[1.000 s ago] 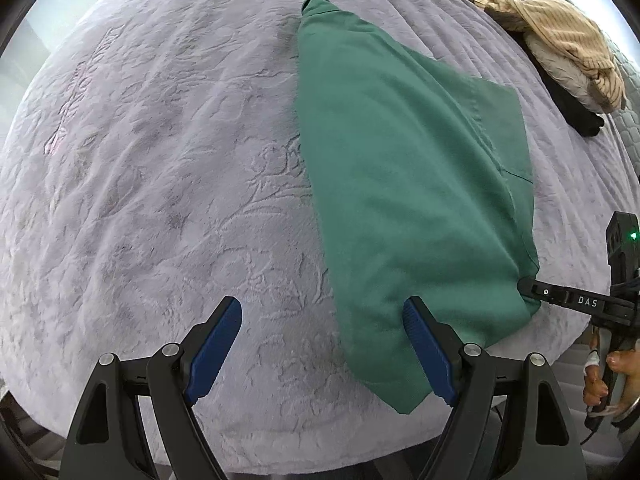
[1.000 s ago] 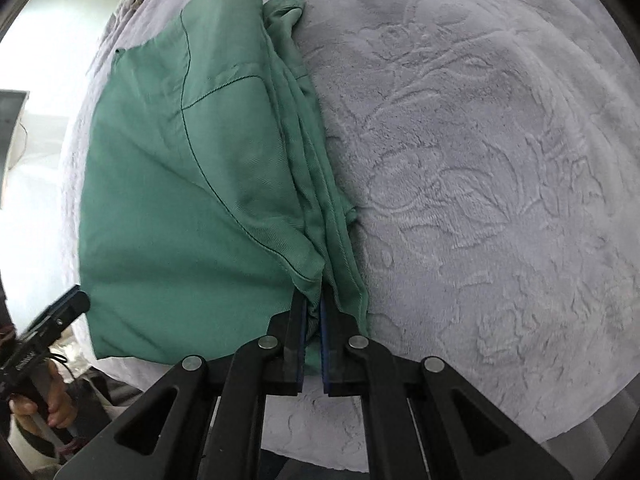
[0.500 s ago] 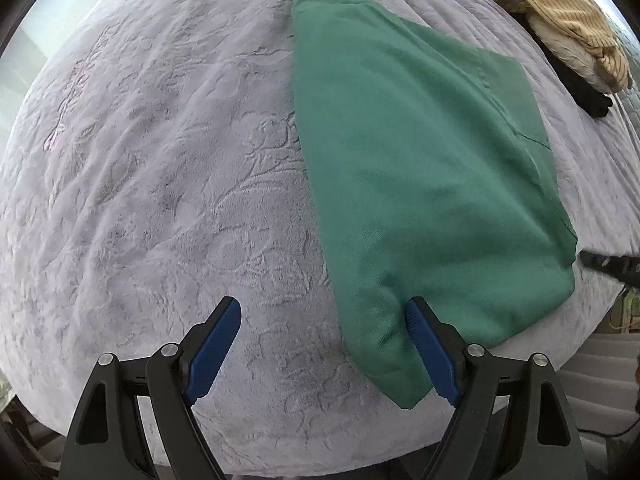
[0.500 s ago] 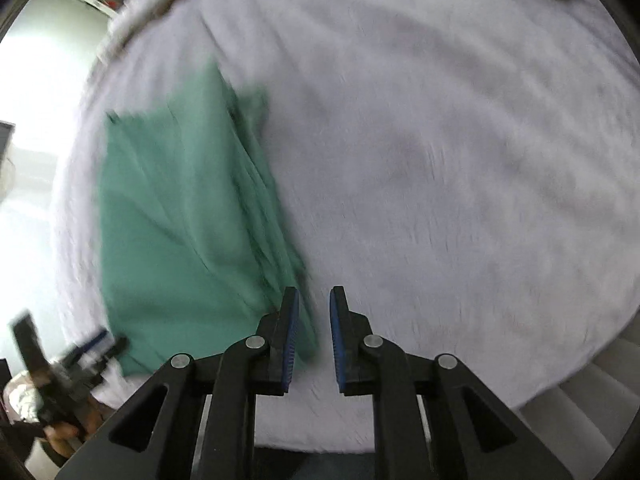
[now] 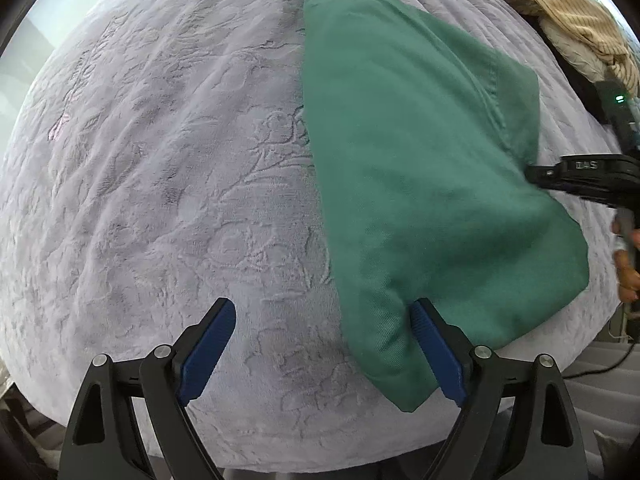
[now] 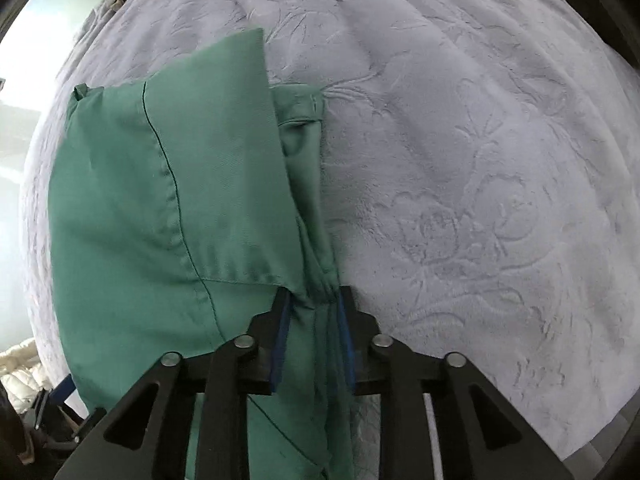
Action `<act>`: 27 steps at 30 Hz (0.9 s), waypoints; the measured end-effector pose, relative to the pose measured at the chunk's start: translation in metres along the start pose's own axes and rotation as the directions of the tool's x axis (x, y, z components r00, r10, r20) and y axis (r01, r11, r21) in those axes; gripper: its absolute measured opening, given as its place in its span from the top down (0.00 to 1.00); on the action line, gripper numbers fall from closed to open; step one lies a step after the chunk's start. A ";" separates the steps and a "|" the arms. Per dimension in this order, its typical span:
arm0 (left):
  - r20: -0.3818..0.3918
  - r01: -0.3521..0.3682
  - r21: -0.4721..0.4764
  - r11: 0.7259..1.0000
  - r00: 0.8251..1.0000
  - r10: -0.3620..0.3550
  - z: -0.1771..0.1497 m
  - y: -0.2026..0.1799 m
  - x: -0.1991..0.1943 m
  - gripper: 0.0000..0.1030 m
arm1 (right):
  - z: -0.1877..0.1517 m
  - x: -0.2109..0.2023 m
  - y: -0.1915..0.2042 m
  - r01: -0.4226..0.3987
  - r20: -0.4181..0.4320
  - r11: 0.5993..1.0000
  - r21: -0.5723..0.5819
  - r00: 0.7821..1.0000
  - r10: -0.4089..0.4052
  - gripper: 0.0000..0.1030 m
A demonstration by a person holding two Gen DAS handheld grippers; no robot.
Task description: Fold large clothes
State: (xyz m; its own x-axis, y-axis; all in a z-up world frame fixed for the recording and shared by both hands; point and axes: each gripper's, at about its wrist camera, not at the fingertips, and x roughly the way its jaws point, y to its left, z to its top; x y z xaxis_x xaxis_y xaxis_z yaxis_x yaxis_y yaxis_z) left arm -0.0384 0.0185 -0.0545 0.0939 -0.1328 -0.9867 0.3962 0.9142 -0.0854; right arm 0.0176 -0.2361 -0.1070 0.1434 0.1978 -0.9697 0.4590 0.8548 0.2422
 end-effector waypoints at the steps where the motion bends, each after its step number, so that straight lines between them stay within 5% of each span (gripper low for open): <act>1: 0.000 -0.003 0.000 1.000 1.000 0.003 0.001 -0.001 0.000 0.13 | -0.001 -0.003 0.001 0.010 0.001 1.000 -0.013 1.000 -0.010 0.75; 22: -0.001 0.014 0.008 1.000 1.000 -0.014 -0.007 0.014 0.007 0.03 | -0.087 -0.058 -0.048 0.048 0.027 0.994 0.097 0.998 -0.050 0.72; 27: -0.016 0.006 0.022 1.000 1.000 -0.005 -0.004 0.018 -0.001 0.03 | -0.082 -0.078 -0.042 0.040 0.067 0.993 0.115 0.997 -0.048 0.72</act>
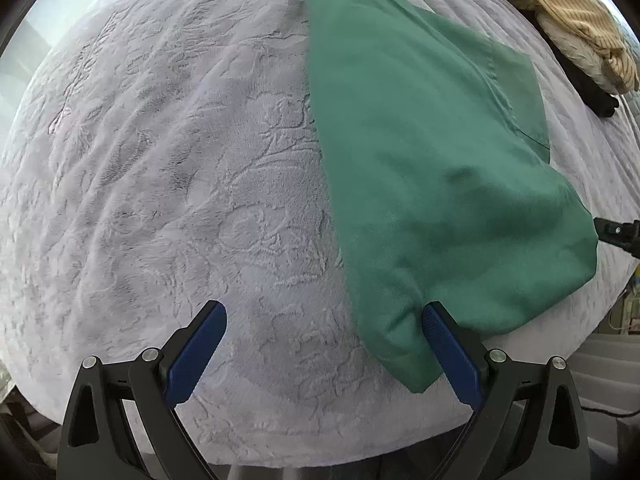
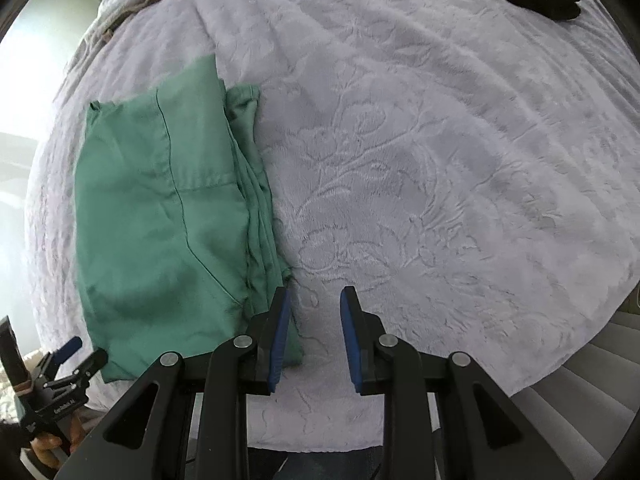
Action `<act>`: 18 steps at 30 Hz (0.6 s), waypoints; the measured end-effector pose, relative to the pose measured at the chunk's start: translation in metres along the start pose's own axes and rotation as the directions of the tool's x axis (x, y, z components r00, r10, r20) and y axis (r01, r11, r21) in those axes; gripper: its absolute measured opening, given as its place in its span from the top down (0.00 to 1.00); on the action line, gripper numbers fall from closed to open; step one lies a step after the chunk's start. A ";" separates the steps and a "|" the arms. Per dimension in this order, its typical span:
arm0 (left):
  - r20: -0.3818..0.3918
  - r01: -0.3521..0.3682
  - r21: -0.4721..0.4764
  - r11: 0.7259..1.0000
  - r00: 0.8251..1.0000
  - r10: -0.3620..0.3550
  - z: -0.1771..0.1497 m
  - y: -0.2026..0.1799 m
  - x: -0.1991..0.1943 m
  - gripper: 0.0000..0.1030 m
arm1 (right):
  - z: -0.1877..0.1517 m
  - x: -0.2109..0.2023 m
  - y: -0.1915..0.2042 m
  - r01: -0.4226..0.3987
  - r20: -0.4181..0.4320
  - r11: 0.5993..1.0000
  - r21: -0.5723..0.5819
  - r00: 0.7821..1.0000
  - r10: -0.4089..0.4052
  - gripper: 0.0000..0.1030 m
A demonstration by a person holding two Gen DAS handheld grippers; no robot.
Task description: Fold large clothes
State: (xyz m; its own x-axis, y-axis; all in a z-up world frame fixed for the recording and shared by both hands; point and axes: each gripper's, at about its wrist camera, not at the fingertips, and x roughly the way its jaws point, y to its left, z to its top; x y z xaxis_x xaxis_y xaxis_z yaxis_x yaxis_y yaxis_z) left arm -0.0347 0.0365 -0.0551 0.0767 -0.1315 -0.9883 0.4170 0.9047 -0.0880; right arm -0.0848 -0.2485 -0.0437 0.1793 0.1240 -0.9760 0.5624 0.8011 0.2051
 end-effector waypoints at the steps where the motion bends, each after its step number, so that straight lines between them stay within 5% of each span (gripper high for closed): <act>1: -0.005 -0.003 0.000 1.000 1.000 0.003 0.001 0.001 -0.002 0.03 | 0.000 -0.003 0.000 -0.003 0.005 1.000 0.008 1.000 0.003 0.72; 8: -0.010 -0.020 -0.017 1.000 1.000 0.020 0.009 0.015 -0.023 0.04 | -0.013 -0.031 -0.002 -0.023 0.006 1.000 0.021 1.000 0.023 0.72; 12: 0.023 -0.007 -0.044 0.999 1.000 0.008 0.021 0.015 -0.048 0.03 | -0.012 -0.041 0.021 -0.035 0.018 0.999 -0.008 0.999 0.035 0.44; 18: 0.097 -0.010 -0.069 0.998 0.995 0.017 0.037 0.008 -0.086 0.01 | -0.016 -0.056 0.061 0.021 0.056 0.993 -0.119 0.998 -0.014 0.22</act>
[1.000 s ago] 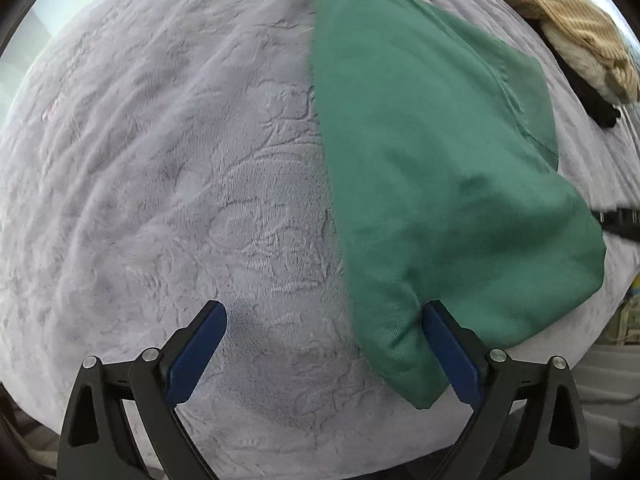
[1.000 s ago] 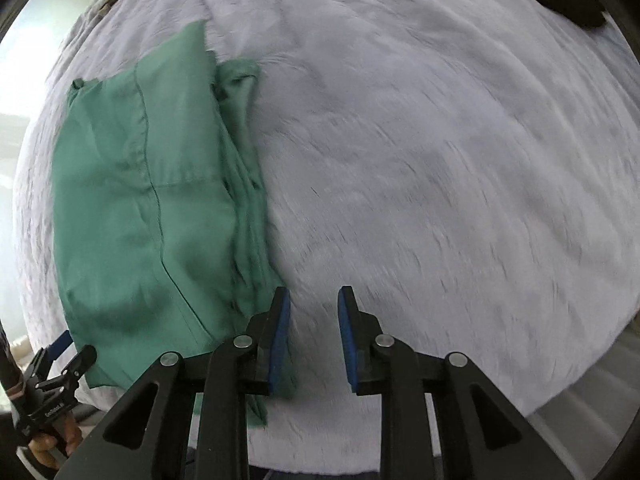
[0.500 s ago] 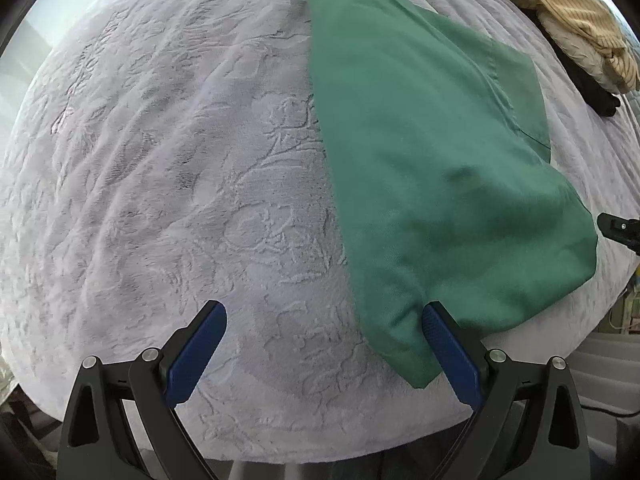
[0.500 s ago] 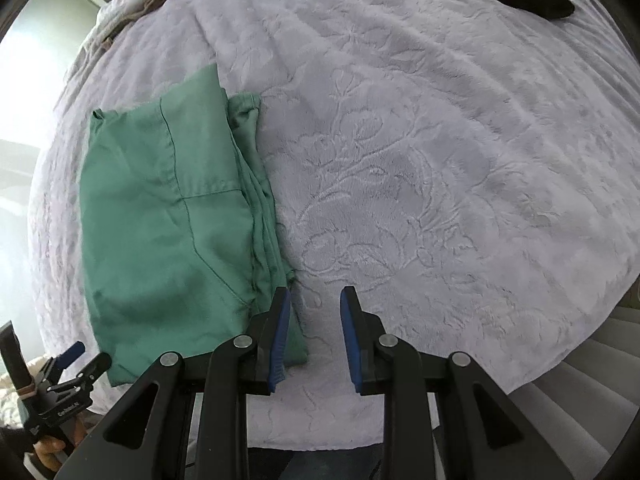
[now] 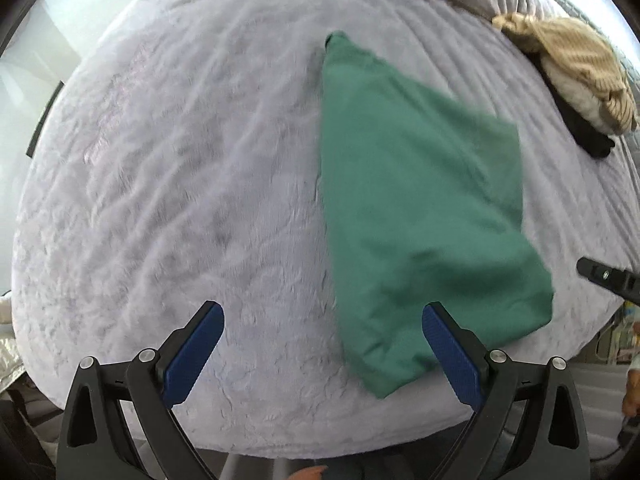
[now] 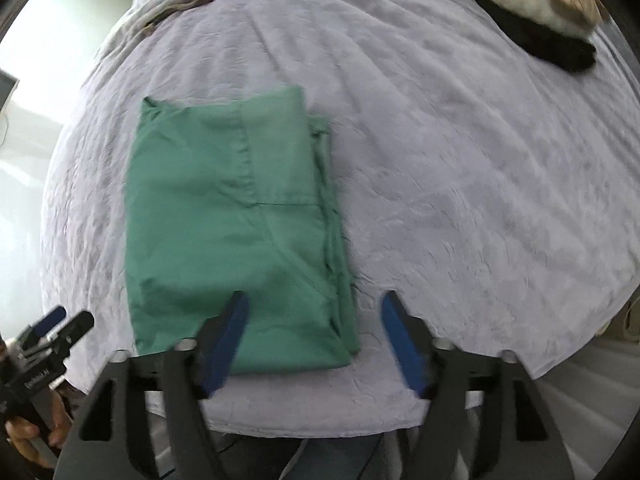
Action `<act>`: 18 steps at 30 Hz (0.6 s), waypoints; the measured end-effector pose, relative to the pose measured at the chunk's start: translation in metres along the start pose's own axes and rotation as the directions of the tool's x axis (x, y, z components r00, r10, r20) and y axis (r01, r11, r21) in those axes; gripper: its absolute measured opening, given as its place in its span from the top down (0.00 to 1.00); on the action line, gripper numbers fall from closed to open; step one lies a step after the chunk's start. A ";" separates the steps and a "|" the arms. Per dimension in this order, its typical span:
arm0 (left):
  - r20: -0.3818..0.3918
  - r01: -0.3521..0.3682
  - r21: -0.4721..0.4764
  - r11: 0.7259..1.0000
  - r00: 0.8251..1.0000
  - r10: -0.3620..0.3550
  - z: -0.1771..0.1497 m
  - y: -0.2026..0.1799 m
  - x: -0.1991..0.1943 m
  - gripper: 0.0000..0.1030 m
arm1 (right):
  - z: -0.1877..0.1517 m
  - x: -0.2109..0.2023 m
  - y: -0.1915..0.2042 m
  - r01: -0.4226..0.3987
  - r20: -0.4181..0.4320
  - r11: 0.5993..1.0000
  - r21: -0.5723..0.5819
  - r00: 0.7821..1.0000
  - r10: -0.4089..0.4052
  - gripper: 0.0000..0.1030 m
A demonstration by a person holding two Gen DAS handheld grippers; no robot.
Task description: Fold large clothes
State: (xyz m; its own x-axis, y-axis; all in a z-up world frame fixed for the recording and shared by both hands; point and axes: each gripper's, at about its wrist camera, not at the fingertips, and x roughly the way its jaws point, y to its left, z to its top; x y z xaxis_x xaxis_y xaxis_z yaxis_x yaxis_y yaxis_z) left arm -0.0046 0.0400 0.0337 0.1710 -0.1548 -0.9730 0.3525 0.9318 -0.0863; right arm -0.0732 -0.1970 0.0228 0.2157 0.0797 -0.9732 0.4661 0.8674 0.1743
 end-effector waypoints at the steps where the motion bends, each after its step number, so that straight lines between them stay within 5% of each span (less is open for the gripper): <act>1: 0.010 -0.005 -0.003 1.000 1.000 0.005 0.001 -0.002 -0.002 0.01 | 0.000 -0.003 0.005 0.008 0.008 1.000 -0.014 1.000 -0.008 0.22; 4: 0.027 -0.005 -0.016 1.000 1.000 0.005 0.009 -0.007 -0.008 0.01 | -0.001 -0.006 0.017 0.035 0.022 0.998 -0.044 0.999 -0.034 0.14; 18: 0.043 -0.079 0.037 0.996 0.996 0.078 0.007 -0.029 -0.009 0.01 | -0.002 -0.007 0.023 0.080 0.038 0.996 -0.045 0.996 -0.078 0.14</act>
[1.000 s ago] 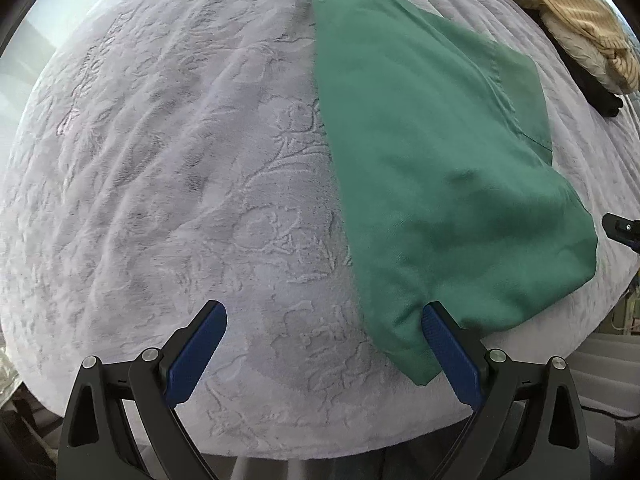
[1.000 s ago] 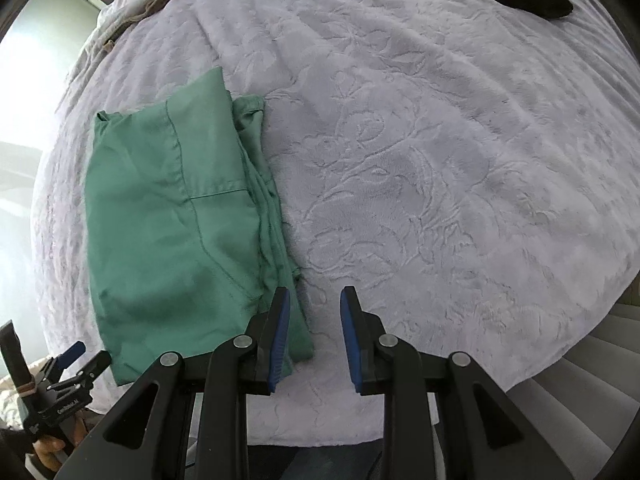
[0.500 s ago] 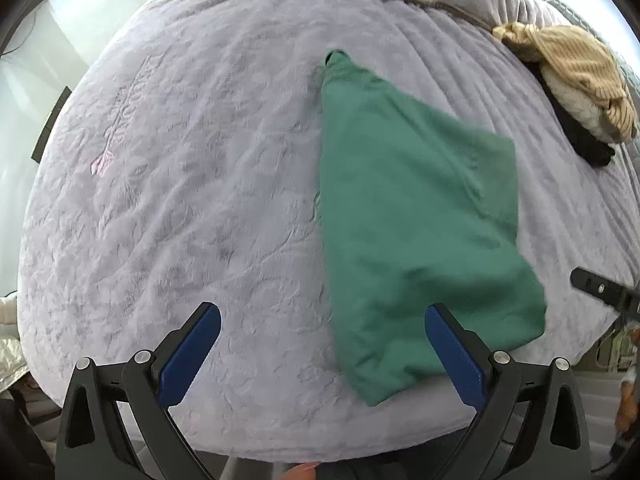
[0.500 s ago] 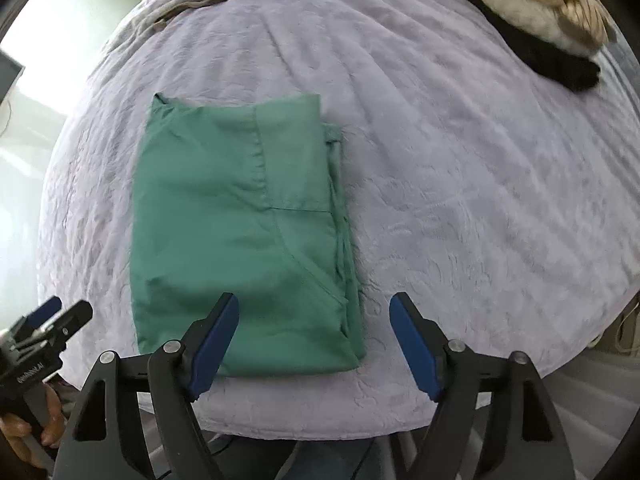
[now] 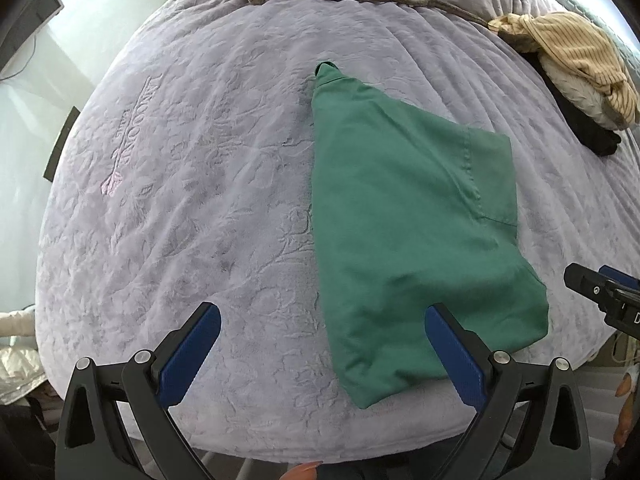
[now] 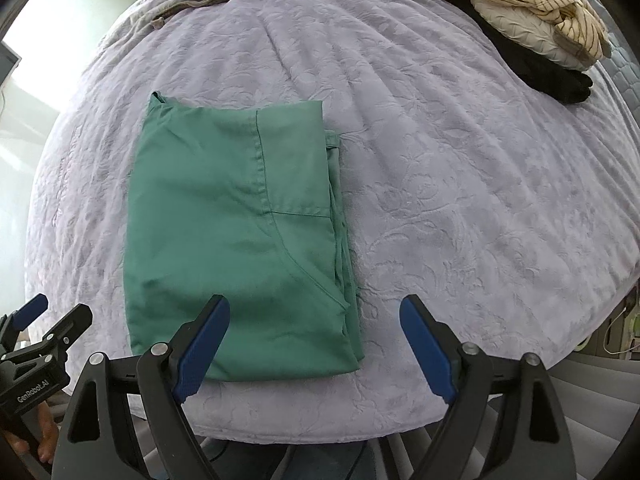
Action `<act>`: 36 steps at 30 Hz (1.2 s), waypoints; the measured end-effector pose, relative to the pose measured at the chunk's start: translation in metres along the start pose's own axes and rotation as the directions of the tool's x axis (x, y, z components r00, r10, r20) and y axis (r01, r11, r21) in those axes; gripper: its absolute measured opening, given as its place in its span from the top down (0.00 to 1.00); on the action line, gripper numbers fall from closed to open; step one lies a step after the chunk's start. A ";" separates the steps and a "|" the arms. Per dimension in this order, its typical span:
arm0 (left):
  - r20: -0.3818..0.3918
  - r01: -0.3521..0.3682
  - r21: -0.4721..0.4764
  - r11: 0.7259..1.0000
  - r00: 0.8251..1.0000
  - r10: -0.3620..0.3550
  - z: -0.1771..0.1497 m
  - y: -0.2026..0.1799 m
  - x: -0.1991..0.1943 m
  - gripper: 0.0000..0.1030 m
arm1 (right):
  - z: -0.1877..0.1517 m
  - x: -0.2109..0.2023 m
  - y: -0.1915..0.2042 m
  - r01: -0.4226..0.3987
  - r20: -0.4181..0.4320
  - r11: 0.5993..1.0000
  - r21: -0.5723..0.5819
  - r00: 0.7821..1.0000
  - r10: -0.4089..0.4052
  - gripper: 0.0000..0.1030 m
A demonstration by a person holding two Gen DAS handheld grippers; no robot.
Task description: Fold large clothes
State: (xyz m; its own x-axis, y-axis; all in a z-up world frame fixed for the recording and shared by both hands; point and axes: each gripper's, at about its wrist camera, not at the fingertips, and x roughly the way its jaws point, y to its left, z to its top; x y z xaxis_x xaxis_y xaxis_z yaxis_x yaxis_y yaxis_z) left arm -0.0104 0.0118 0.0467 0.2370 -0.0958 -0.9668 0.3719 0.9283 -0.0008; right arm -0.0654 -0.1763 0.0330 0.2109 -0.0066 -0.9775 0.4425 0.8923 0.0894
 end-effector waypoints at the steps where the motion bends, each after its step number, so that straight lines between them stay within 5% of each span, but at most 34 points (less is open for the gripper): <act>1: 0.000 -0.002 0.002 1.000 1.000 0.002 0.000 -0.001 0.000 0.01 | 0.000 0.000 0.000 0.000 0.000 1.000 0.000 1.000 0.000 0.14; 36: -0.003 -0.026 0.007 1.000 1.000 0.026 0.000 -0.007 0.002 0.01 | -0.004 0.002 0.008 0.000 -0.007 1.000 -0.021 1.000 0.000 0.14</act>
State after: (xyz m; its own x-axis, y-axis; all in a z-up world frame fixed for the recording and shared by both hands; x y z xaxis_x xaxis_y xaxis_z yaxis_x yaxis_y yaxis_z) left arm -0.0128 0.0055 0.0446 0.2442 -0.0702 -0.9672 0.3720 0.9279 0.0266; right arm -0.0651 -0.1677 0.0315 0.2049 -0.0035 -0.9788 0.4240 0.9016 0.0856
